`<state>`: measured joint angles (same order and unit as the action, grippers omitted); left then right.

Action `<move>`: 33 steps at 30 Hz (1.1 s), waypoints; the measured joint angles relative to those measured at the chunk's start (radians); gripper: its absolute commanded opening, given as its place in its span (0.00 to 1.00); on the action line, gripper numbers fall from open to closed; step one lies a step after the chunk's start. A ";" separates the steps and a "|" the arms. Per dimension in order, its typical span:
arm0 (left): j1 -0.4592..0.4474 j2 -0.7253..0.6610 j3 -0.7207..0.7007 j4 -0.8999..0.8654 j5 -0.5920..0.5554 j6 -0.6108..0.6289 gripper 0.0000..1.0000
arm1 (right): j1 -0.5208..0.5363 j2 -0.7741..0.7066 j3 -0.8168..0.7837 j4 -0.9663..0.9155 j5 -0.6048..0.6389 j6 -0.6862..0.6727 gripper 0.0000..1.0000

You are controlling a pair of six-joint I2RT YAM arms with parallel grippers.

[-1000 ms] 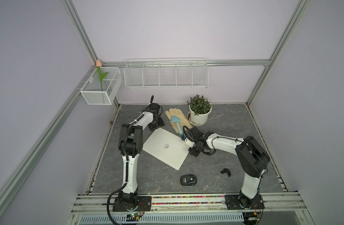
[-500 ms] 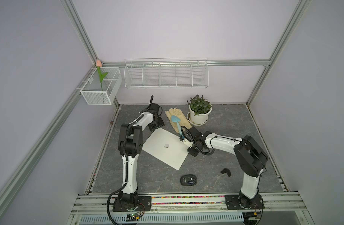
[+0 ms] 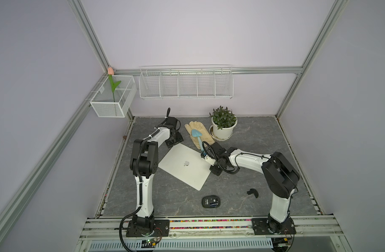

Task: Insert the wireless mouse receiver into the laptop
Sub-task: Take out the USB plug from the USB port, then insert the USB plug into the USB port.

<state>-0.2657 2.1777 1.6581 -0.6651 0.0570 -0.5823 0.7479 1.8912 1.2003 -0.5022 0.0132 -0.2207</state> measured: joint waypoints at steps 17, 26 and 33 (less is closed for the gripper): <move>0.010 -0.037 -0.054 0.008 0.019 0.000 0.71 | -0.045 -0.066 -0.077 -0.003 -0.014 0.010 0.13; 0.013 -0.037 -0.054 0.008 0.029 0.000 0.71 | -0.046 -0.066 -0.079 0.007 -0.051 -0.010 0.13; 0.013 -0.037 -0.056 0.010 0.030 0.000 0.71 | -0.046 -0.066 -0.079 0.026 -0.067 -0.017 0.13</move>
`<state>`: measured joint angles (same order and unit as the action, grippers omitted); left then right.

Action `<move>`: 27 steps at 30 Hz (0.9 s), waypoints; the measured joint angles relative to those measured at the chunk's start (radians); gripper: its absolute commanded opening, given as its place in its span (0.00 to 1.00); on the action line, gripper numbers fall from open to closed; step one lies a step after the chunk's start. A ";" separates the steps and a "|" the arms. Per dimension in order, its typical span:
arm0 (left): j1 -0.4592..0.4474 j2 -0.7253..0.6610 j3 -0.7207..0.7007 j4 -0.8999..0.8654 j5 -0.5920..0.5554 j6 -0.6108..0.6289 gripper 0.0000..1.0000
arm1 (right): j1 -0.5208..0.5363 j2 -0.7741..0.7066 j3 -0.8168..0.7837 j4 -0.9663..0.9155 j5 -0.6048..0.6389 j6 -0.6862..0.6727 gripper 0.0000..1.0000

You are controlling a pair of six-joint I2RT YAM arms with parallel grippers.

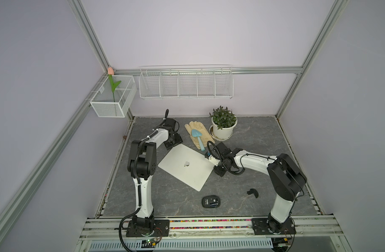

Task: Insert the wireless mouse receiver into the laptop
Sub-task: Insert the USB plug into the USB port.

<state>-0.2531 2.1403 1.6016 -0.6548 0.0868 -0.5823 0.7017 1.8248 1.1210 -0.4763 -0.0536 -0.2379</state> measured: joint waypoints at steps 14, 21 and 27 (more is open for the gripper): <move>0.004 0.000 0.000 0.000 0.012 0.000 0.71 | 0.004 0.000 0.009 0.005 0.001 -0.002 0.13; 0.004 0.000 0.000 0.000 0.014 0.000 0.71 | 0.010 0.006 0.030 0.013 0.008 -0.002 0.13; 0.005 0.000 0.000 0.001 0.016 -0.001 0.71 | 0.014 0.031 0.040 0.008 0.013 -0.002 0.13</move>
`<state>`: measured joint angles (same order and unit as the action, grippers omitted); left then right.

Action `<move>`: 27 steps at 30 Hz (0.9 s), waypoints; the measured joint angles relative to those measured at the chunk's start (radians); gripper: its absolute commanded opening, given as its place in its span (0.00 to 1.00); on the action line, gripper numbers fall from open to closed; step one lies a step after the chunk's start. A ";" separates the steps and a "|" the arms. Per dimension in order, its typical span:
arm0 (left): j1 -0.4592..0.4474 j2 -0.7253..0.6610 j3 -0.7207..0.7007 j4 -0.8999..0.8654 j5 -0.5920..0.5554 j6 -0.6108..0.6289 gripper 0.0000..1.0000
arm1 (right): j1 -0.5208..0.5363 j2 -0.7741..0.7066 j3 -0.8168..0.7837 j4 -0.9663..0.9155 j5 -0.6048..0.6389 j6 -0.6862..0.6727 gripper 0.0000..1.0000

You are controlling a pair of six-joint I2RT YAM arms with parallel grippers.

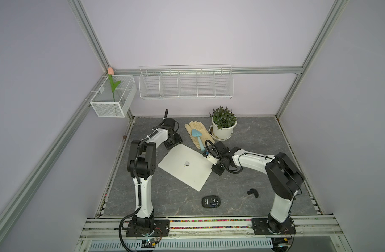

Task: Insert the wireless mouse receiver into the laptop
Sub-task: Insert the USB plug into the USB port.

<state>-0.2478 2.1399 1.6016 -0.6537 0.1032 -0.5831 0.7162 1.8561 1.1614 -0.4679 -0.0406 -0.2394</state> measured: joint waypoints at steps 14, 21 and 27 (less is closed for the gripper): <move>0.000 0.000 0.000 0.002 0.002 0.000 0.71 | 0.006 0.009 0.007 -0.001 0.020 0.026 0.13; 0.000 0.000 0.000 0.007 0.002 0.000 0.71 | 0.009 0.008 -0.006 0.029 0.060 0.051 0.27; 0.000 0.000 -0.001 0.011 0.002 0.000 0.71 | 0.008 -0.016 -0.042 0.072 0.078 0.061 0.42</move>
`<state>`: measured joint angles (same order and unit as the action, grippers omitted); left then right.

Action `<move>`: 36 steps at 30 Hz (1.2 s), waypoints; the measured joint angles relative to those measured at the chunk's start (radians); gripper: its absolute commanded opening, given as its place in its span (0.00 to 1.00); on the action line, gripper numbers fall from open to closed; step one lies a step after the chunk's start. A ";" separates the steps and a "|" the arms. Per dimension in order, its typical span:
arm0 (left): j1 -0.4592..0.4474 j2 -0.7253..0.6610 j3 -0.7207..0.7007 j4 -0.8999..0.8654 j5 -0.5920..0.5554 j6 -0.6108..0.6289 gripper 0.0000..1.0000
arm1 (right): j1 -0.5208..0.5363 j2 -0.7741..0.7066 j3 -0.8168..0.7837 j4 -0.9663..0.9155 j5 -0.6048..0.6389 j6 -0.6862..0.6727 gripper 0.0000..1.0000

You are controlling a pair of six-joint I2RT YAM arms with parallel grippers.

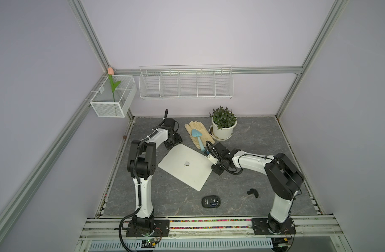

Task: Insert the wireless mouse receiver into the laptop
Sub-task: Insert the USB plug into the USB port.

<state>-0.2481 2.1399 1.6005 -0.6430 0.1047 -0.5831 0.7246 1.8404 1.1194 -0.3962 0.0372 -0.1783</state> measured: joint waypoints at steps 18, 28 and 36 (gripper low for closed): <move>0.000 0.000 -0.002 0.003 0.000 -0.006 0.71 | -0.051 -0.039 0.296 -0.435 -0.108 -0.152 0.49; 0.002 0.000 -0.002 0.003 0.001 -0.007 0.71 | -0.044 0.115 0.323 -0.562 -0.105 -0.074 0.45; 0.003 0.000 -0.002 0.003 0.002 -0.007 0.71 | -0.033 0.145 0.370 -0.565 -0.097 -0.014 0.44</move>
<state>-0.2455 2.1399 1.5990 -0.6399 0.1066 -0.5903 0.6914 1.9858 1.4895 -0.9607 -0.0593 -0.1928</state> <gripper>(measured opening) 0.707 0.449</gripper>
